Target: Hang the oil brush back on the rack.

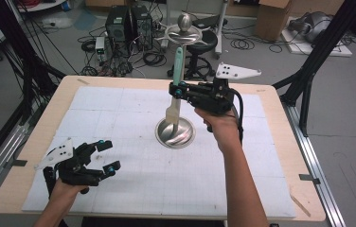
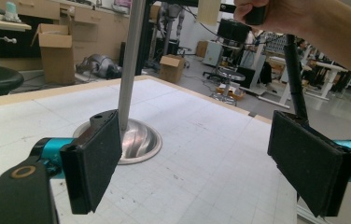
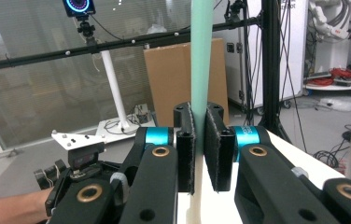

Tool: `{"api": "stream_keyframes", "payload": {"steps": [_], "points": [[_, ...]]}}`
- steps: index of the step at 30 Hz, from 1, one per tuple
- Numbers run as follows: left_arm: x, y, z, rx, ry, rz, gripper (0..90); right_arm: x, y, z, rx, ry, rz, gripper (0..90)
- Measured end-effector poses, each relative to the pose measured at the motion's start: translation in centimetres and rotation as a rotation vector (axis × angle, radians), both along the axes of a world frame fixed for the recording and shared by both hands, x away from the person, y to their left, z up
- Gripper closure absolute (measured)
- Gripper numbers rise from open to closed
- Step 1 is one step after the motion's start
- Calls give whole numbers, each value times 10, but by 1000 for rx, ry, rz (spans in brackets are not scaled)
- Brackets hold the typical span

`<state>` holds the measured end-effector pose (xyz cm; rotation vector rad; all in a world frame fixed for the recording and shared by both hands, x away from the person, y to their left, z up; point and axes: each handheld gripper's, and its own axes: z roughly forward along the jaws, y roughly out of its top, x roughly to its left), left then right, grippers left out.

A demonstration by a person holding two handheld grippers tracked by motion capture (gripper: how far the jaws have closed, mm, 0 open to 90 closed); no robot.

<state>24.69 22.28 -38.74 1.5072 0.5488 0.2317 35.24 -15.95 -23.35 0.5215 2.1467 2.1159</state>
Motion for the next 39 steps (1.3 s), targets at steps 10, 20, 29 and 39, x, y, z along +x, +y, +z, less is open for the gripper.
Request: {"api": "stream_keyframes", "payload": {"steps": [10, 20, 29, 39], "points": [[0, 0, 0, -3, 2, -9, 181, 7, -1, -3, -6, 20, -14, 838], [0, 0, 0, 2, -2, -10, 182, 13, -2, -5, -9, 35, -35, 838], [0, 3, -1, 0, 4, 2, 182, 5, -8, -9, -56, 32, -184, 470], [2, 5, -3, -5, 6, 19, 182, -34, -46, -42, -154, -26, -376, 224]]}}
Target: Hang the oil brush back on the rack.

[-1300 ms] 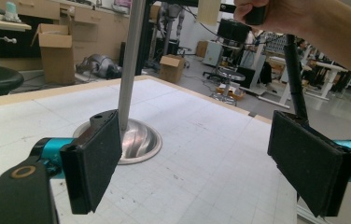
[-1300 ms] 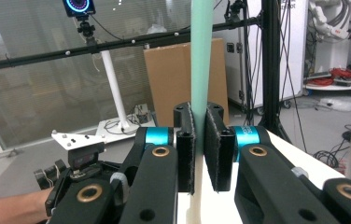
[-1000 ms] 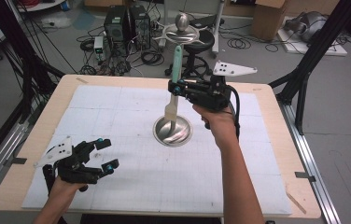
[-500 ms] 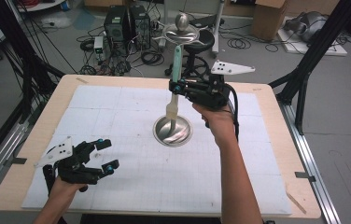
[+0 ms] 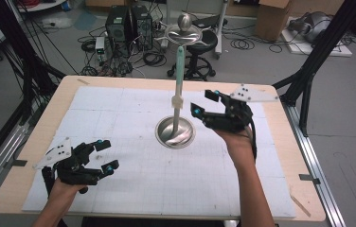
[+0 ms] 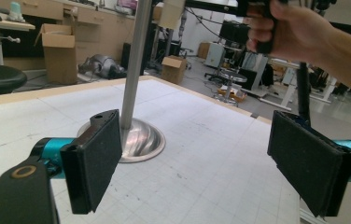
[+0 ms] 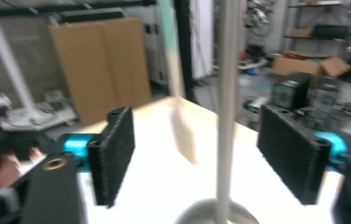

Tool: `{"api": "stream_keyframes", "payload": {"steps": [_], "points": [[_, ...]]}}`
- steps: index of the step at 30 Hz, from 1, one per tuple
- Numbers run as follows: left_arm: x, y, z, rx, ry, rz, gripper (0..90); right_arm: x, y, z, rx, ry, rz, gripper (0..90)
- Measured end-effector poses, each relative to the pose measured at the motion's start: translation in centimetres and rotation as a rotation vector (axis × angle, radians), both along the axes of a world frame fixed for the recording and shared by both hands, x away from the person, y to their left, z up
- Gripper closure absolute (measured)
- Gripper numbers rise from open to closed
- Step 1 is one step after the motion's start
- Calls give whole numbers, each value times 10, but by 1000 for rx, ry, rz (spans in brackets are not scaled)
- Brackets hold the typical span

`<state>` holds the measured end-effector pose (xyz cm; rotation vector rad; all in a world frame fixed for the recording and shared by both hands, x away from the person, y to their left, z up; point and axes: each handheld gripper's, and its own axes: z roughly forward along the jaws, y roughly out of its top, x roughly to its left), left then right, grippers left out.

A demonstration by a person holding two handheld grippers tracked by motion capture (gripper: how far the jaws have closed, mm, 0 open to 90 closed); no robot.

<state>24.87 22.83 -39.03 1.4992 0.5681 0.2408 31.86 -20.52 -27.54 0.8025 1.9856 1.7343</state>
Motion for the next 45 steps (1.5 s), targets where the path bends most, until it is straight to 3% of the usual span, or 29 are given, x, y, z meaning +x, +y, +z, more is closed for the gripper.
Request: {"api": "stream_keyframes", "payload": {"steps": [5, 11, 17, 22, 31, 34, 37, 40, 45], "points": [[1, 1, -3, 10, -2, 9, 185, -30, -20, -37, -69, 3, -103, 176], [1, 2, -5, 28, -22, 39, 185, -73, -46, -80, -135, 7, -185, 176], [3, 1, -7, 36, -21, 56, 185, -106, -70, -107, -121, 38, -233, 176], [3, 1, -9, 47, -21, 60, 185, -120, -83, -113, -98, 58, -256, 176], [1, 1, -11, 63, -19, 56, 185, -121, -86, -118, -78, 70, -263, 176], [1, 2, -12, 63, -16, 58, 185, -120, -87, -117, -46, 67, -266, 176], [-2, 2, -12, 68, -17, 53, 185, -121, -86, -117, -61, 65, -266, 177], [1, 2, -13, 57, -11, 62, 186, -121, -87, -116, -46, 67, -269, 176], [-1, 3, -13, 75, -9, 63, 186, -122, -90, -117, -61, 69, -282, 177]]}}
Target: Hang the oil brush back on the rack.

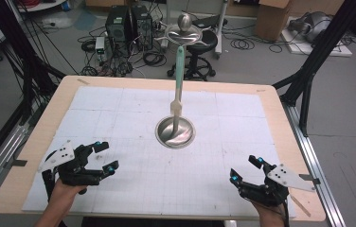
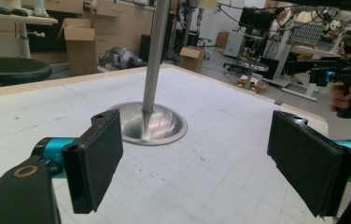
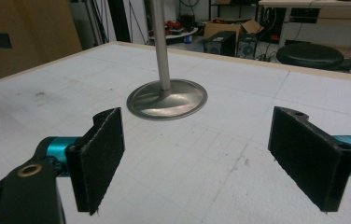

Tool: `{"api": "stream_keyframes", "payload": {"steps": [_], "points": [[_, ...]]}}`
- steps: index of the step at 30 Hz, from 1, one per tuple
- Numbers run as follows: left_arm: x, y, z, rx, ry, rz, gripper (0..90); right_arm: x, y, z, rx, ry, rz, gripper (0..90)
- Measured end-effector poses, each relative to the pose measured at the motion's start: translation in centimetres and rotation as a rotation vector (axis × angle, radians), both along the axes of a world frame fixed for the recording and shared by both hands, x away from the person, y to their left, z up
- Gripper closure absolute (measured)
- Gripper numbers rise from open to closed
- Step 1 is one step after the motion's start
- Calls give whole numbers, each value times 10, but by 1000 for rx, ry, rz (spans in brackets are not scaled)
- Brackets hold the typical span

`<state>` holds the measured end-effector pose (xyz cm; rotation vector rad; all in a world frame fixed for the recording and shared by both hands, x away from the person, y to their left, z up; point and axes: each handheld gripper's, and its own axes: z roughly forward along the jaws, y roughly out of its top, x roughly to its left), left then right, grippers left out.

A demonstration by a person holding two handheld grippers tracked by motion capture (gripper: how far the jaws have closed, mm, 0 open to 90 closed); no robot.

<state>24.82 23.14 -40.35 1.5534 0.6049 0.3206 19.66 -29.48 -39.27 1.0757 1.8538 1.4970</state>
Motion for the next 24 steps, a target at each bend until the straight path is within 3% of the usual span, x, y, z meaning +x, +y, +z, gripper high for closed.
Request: {"api": "stream_keyframes", "payload": {"steps": [24], "points": [[1, 4, -3, -8, 14, 28, 185, 1, -2, -2, 14, 6, 1, 176]]}}
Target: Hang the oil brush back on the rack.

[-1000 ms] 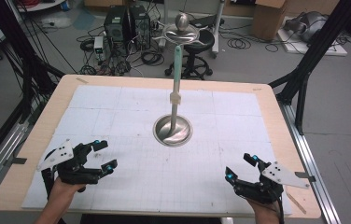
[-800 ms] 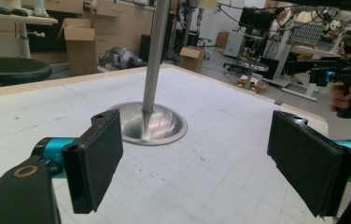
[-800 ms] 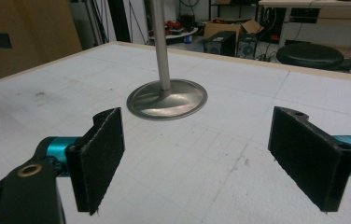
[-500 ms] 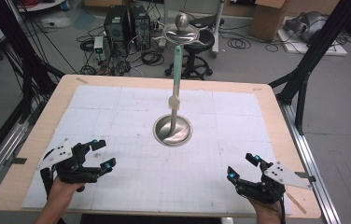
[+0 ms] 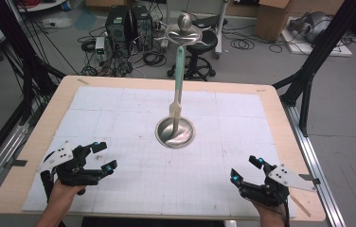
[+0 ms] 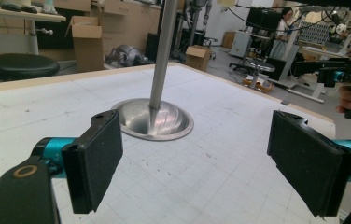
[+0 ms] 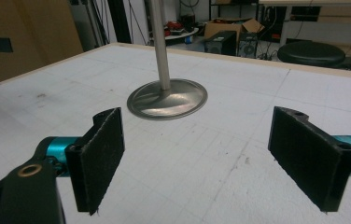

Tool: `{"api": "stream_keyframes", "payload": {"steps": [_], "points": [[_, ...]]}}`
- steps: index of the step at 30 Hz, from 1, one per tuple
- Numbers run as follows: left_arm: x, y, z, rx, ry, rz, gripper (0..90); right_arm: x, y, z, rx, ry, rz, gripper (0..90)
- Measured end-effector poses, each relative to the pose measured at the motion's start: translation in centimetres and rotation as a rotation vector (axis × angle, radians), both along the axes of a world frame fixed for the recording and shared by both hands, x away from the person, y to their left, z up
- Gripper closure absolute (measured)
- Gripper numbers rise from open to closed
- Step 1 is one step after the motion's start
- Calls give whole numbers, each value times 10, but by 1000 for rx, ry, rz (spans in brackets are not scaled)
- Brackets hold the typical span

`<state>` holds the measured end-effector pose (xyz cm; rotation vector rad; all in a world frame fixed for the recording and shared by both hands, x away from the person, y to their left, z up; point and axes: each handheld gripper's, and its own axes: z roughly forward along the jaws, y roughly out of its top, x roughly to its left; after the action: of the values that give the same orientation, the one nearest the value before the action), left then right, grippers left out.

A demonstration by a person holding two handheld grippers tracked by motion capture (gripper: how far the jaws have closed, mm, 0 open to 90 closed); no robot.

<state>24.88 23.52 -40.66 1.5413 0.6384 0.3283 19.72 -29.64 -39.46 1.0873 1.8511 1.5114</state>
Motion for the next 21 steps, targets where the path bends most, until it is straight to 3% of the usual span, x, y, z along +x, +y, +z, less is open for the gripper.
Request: {"api": "stream_keyframes", "payload": {"steps": [21], "points": [[-1, -2, -1, 12, 0, -4, 185, -1, 0, 0, 0, -1, 1, 176]]}}
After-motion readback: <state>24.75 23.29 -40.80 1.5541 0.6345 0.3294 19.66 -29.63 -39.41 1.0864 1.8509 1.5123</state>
